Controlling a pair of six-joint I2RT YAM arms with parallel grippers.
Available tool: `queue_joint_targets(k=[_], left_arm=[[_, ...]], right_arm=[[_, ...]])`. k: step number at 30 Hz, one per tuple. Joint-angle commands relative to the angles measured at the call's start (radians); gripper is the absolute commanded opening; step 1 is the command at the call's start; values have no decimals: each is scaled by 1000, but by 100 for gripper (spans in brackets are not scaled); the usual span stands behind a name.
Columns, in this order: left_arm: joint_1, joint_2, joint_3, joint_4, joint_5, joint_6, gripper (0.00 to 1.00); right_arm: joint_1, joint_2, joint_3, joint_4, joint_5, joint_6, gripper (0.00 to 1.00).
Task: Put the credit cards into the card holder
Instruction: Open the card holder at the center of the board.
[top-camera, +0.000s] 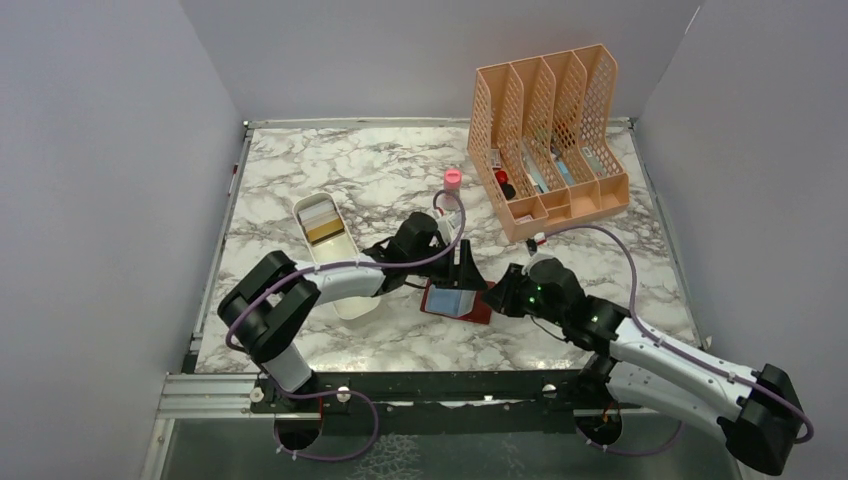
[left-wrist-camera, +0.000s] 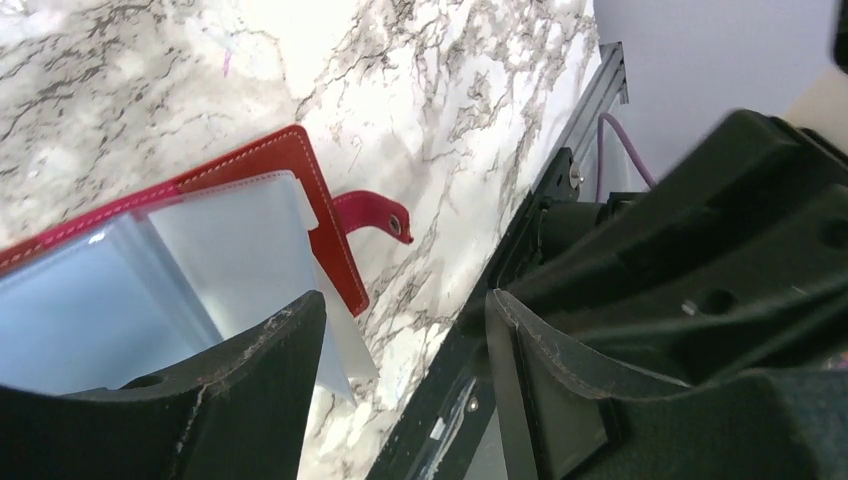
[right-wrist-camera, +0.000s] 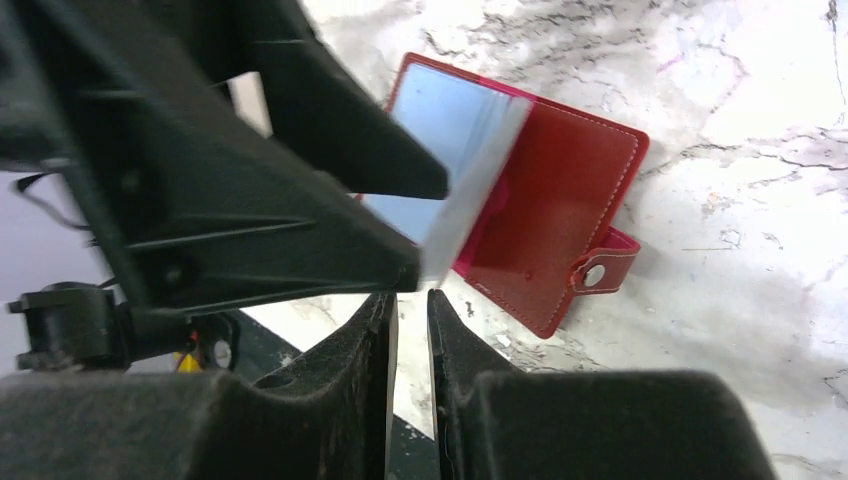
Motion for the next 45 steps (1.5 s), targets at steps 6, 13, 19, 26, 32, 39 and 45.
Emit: queue_joint_targets(k=[6,13,19,26,32,39,45], left_arm=[[-20,143,93,33,-4,26,63],[-22,218,148,32,0,35,63],[-22,206,199,-57,-41,88,63],[7,25,214,-358,-338,180,63],[11,-92,120,-451,-477,203,45],[13,-109,53,-473,-499,223,16],[13,-72,40,-404,-408,229,22]], right_arm=[[-5,-110,-24,48,-65,-21,22],[-5,21,-39,157,-133,-9,22],[-5,117,-41,233,-138,-17,22],[-5,299,-33,224,-22,-24,21],[-5,366,-35,204,17,-20,19],[-5,367,-39,207,30,-22,19],[-5,368,-46,213,22,-19,19]])
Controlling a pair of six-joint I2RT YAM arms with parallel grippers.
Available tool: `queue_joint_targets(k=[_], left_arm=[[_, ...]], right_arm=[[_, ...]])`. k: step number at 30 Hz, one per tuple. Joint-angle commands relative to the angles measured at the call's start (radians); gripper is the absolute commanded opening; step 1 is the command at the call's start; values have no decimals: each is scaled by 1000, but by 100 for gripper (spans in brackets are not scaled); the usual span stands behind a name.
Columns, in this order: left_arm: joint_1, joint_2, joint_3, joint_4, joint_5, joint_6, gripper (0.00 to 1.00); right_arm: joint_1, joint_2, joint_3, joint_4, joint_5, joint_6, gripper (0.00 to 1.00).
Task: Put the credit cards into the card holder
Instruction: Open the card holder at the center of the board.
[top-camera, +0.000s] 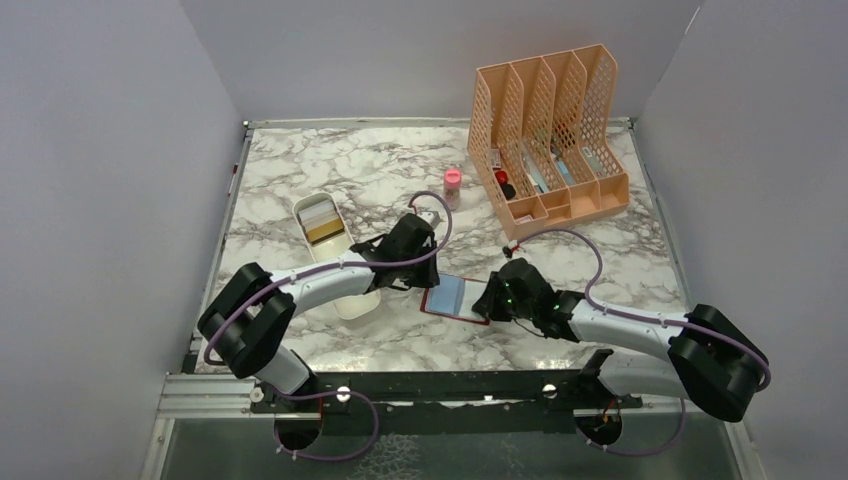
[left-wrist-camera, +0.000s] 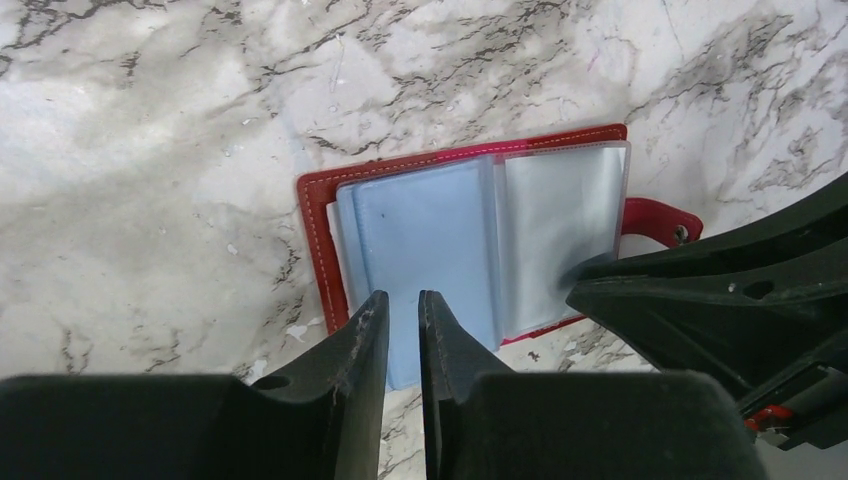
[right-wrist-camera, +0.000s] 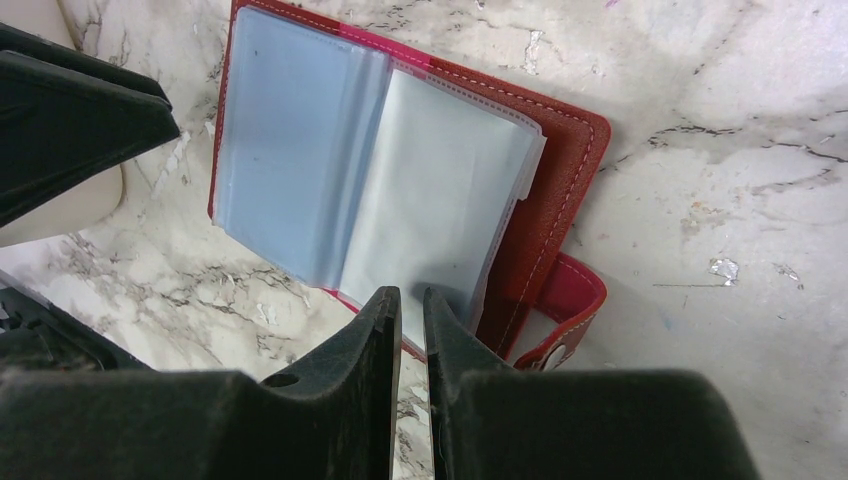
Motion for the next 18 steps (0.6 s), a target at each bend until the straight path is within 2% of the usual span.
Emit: queue_joint_targets(k=[1,9,18], left_arm=[[1,32,-10,67,71,15,24],[0,90,-29,137,127,4,34],[0,121,-37,212,210,-20,37]], right_arm=[[-5,5,-16,8,29,-6,19],[-5,8,-13,13,26,-12,19],[-5,26,-13,28,17,-16,19]])
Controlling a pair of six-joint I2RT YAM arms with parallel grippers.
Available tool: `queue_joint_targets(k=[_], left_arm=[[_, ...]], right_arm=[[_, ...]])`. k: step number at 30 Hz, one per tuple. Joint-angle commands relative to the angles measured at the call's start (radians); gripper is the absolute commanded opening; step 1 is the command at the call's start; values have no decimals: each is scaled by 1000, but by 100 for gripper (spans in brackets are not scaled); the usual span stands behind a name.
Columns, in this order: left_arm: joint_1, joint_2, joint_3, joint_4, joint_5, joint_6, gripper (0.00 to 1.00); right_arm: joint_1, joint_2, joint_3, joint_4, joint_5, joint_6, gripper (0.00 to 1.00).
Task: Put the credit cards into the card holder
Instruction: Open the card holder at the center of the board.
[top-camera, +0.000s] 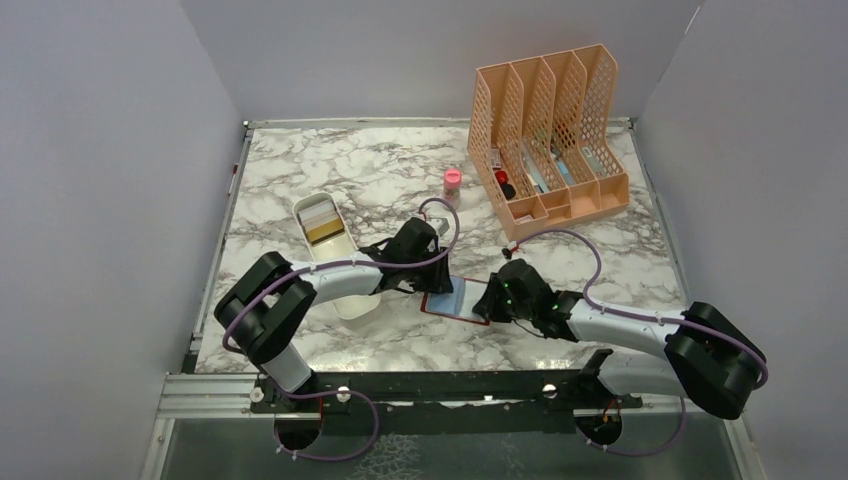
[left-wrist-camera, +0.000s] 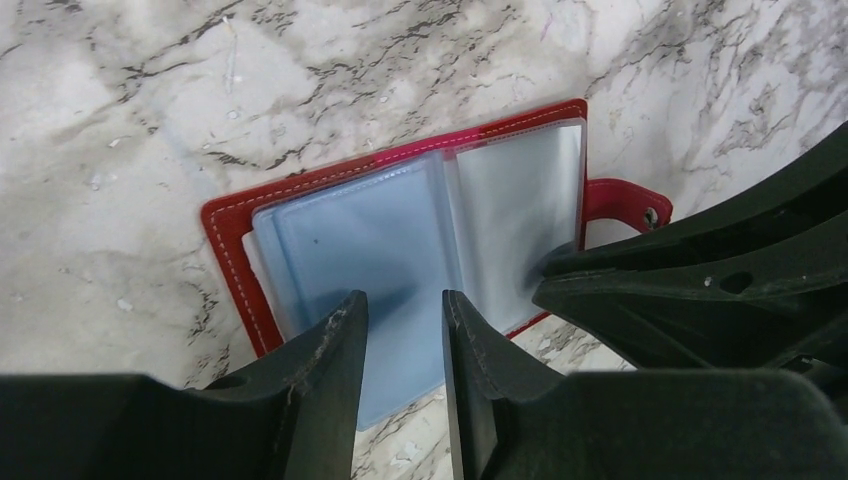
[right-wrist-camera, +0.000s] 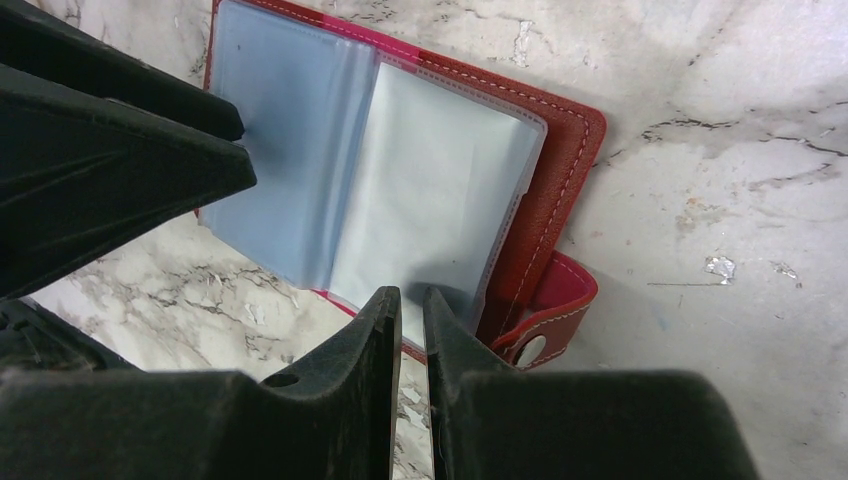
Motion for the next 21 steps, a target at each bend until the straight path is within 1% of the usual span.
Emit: queue_joint_targets(k=[1,8,12,15,21], left_arm=[[0,32,-13,76,79,-24,37],[-6,77,-23,141,135,-76,37],[-5,51,-34,203,193,-115,40],[-3,9,-15,130,137,-81,43],[3,-43,6,-75,-94,2,49]], right_arm=[[-5,11,-9,27,17,-15,19],[-5,21,-9,42,15,-24,19],[-5,26,-1,26,36,-33,19],[-5,14,-3,13,55,-28,19],[-5,-3,-6,11,61,-38,20]])
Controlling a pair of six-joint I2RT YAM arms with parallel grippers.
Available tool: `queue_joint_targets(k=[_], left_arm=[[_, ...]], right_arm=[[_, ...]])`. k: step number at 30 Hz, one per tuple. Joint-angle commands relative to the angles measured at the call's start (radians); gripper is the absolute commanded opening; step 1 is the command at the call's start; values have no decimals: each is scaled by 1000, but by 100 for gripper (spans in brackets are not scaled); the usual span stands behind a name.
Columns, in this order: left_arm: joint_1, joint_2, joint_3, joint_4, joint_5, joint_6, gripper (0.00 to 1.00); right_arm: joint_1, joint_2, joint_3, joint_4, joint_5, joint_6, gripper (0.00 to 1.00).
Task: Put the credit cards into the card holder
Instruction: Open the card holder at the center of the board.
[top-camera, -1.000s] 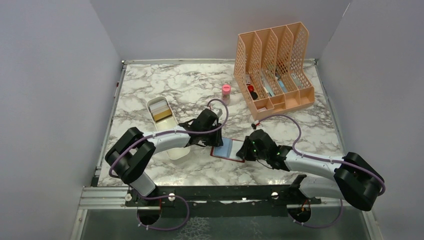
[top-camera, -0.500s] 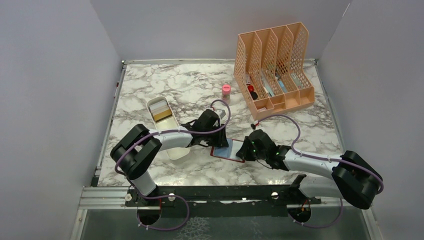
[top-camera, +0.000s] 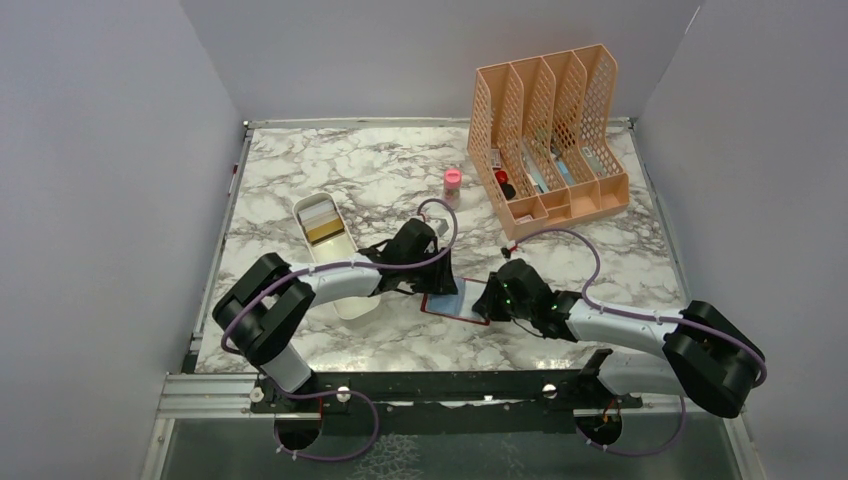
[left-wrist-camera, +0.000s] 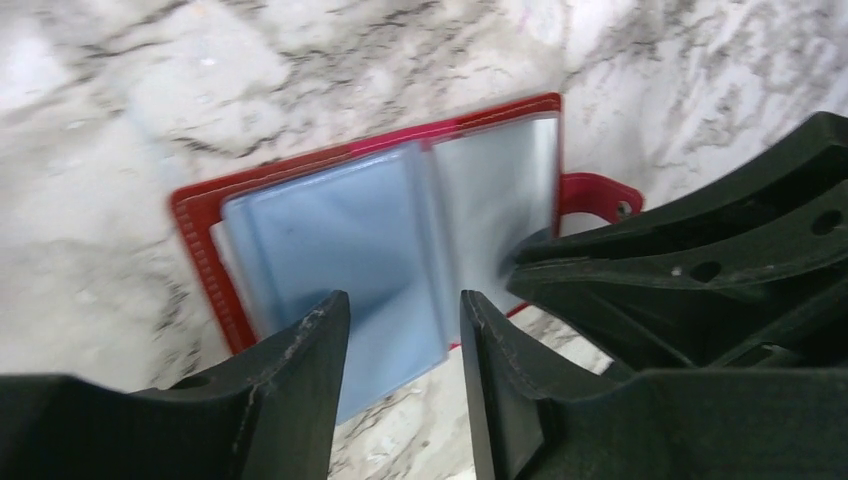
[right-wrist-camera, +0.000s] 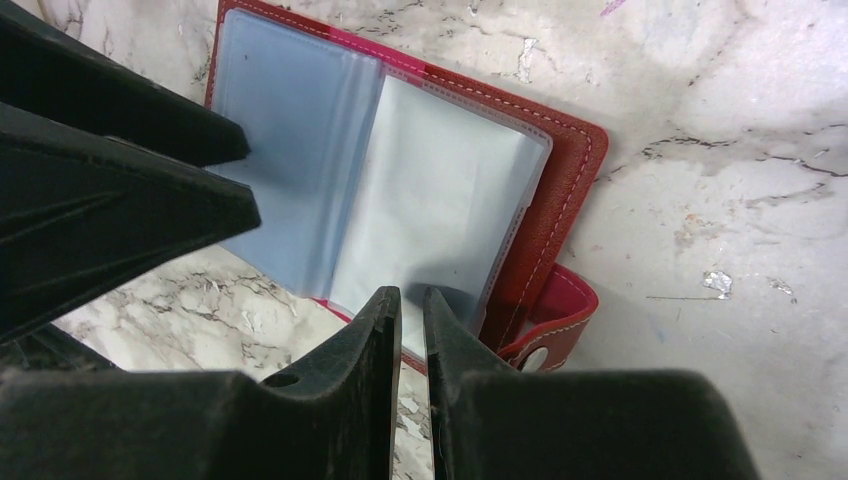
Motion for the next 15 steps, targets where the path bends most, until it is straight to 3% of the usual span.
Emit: queue_joint_targets(k=[1,5,15], left_arm=[[4,-63,22,-156,-195,76,51],[8,-87,1,-138,-179,95,57],[8,-65,-4,-74,-98,71,58]], right_arm=[[-5,-12,-7,-12,47,-21,20],[-5,-10,-10,-7,44,-20,20],[-5,-10,-11,0,24,-18,20]])
